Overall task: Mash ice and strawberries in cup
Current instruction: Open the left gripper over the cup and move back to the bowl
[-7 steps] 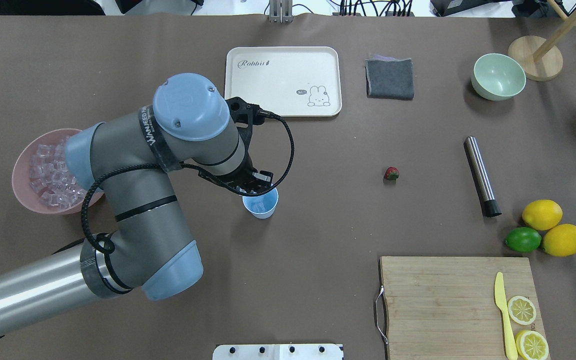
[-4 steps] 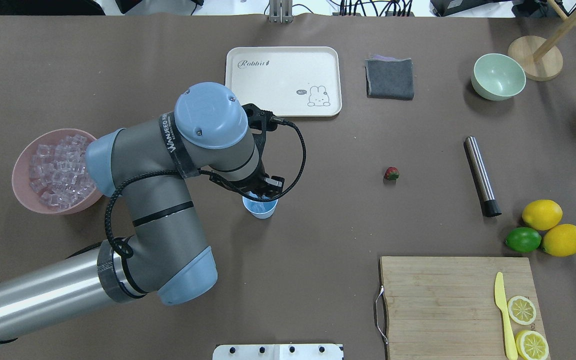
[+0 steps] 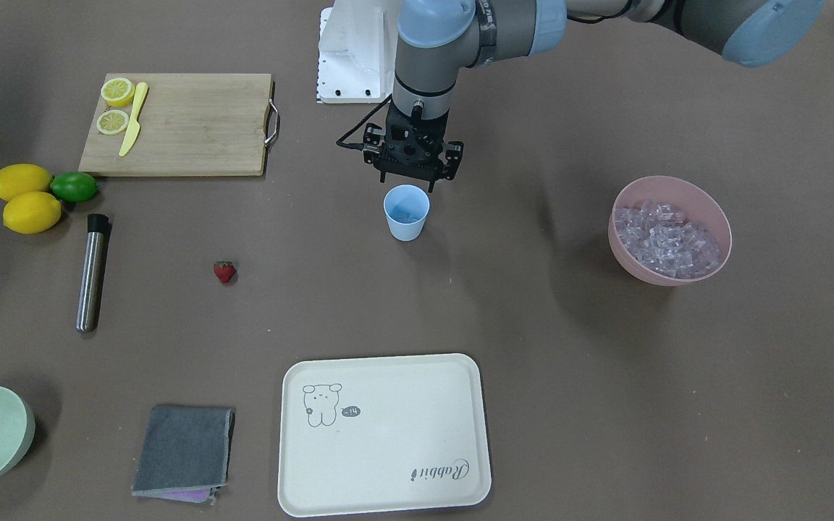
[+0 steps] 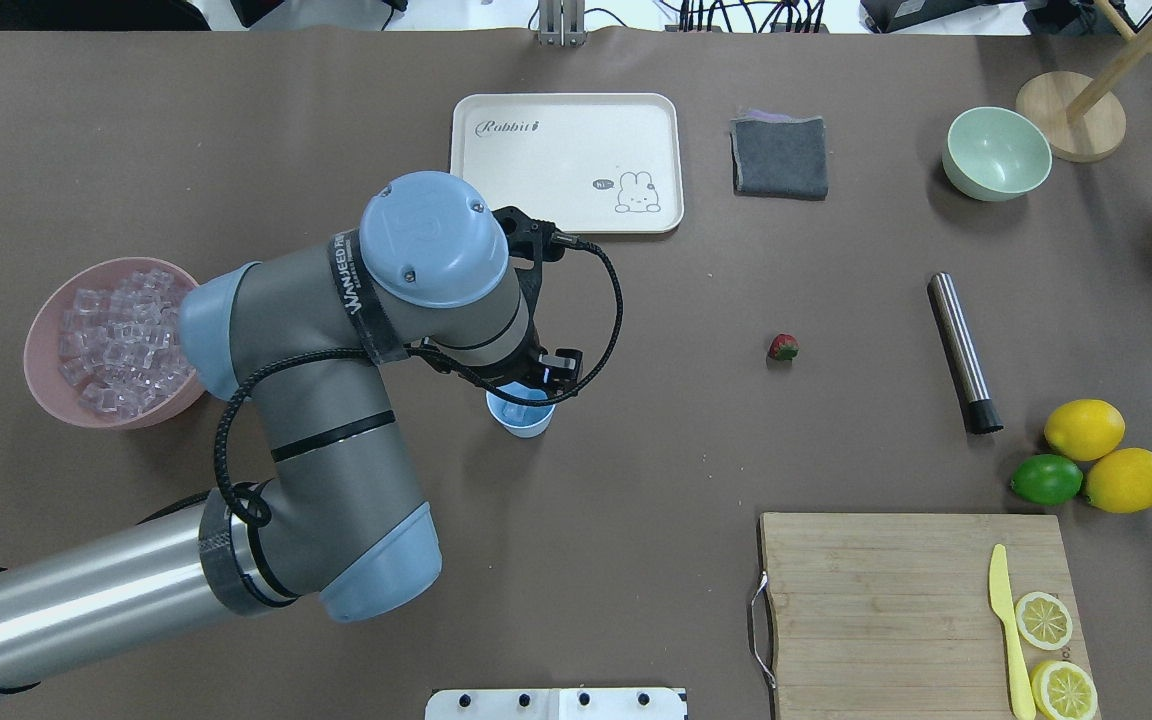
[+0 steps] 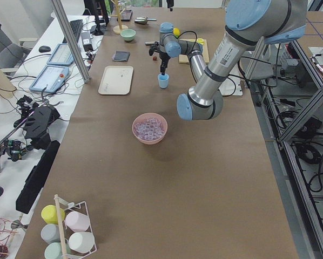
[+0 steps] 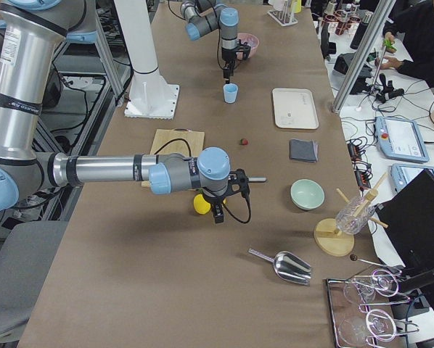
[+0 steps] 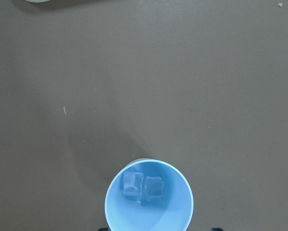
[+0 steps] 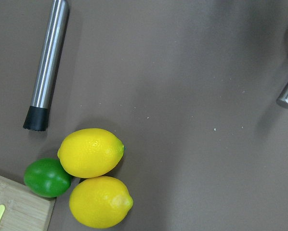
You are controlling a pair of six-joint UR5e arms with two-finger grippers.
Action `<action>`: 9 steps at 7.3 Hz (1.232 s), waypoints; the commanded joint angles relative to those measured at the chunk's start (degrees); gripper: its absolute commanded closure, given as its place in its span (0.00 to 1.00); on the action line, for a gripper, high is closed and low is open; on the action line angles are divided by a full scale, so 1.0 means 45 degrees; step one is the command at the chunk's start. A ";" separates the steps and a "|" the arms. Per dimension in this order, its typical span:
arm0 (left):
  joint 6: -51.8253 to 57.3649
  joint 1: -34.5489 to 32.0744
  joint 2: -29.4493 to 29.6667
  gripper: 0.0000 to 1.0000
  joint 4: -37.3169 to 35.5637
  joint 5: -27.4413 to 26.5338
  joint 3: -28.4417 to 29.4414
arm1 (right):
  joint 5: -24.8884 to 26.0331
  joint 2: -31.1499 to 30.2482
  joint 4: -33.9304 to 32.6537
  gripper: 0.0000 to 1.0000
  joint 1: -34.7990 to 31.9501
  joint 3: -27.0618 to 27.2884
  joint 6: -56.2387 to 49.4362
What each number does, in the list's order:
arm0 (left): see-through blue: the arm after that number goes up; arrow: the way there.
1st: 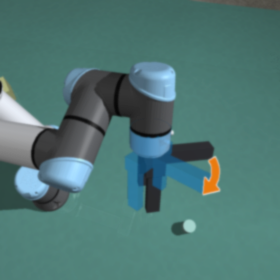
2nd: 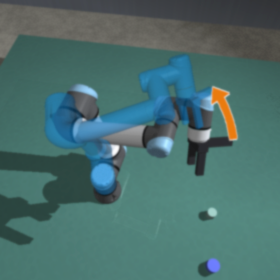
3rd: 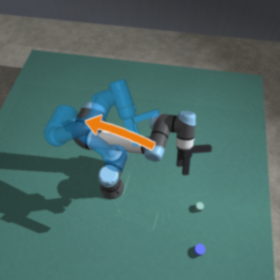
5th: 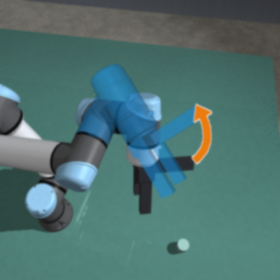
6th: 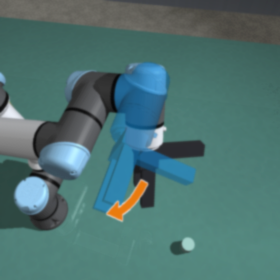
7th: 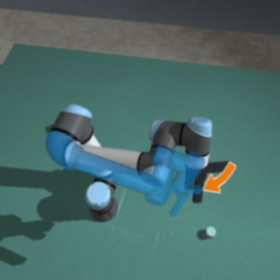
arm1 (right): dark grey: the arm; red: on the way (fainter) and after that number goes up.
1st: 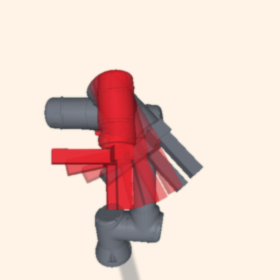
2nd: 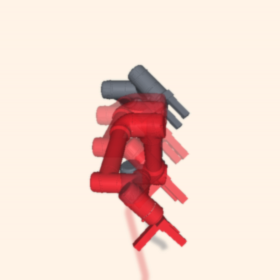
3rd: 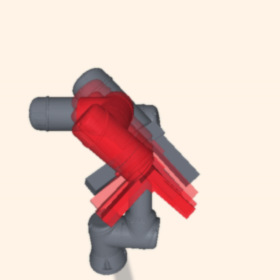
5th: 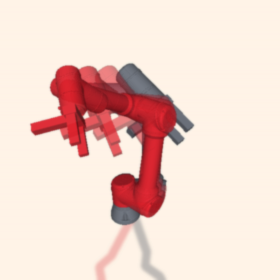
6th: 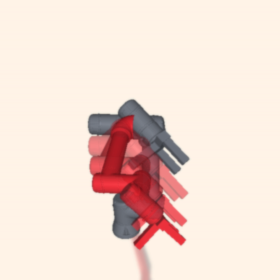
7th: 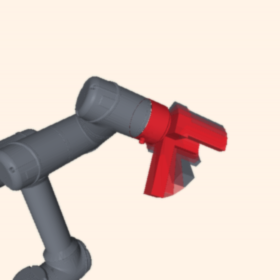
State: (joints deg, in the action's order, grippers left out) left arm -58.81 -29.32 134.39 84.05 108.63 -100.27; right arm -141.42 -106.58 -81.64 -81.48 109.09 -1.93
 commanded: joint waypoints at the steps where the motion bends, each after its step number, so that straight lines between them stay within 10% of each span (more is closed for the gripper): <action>1: 0.0156 -0.0589 -0.0643 0.19 -0.0995 0.0039 -0.1091 | 0.0000 -0.0006 0.0017 0.00 0.0000 0.0016 0.0000; 5: 0.2533 -0.3574 -0.4676 0.19 0.0065 0.2025 -0.2249 | 0.0019 0.0033 -0.0002 0.00 0.0000 0.0075 0.0020; 9: 0.5029 -0.5101 -0.5779 0.38 0.0462 0.2050 -0.1117 | 0.0000 0.0150 -0.0002 0.00 0.0000 0.0095 0.0059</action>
State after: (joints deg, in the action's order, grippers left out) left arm -41.54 -50.12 110.00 85.82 117.67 -106.49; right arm -141.35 -105.97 -81.58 -81.47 109.47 -1.71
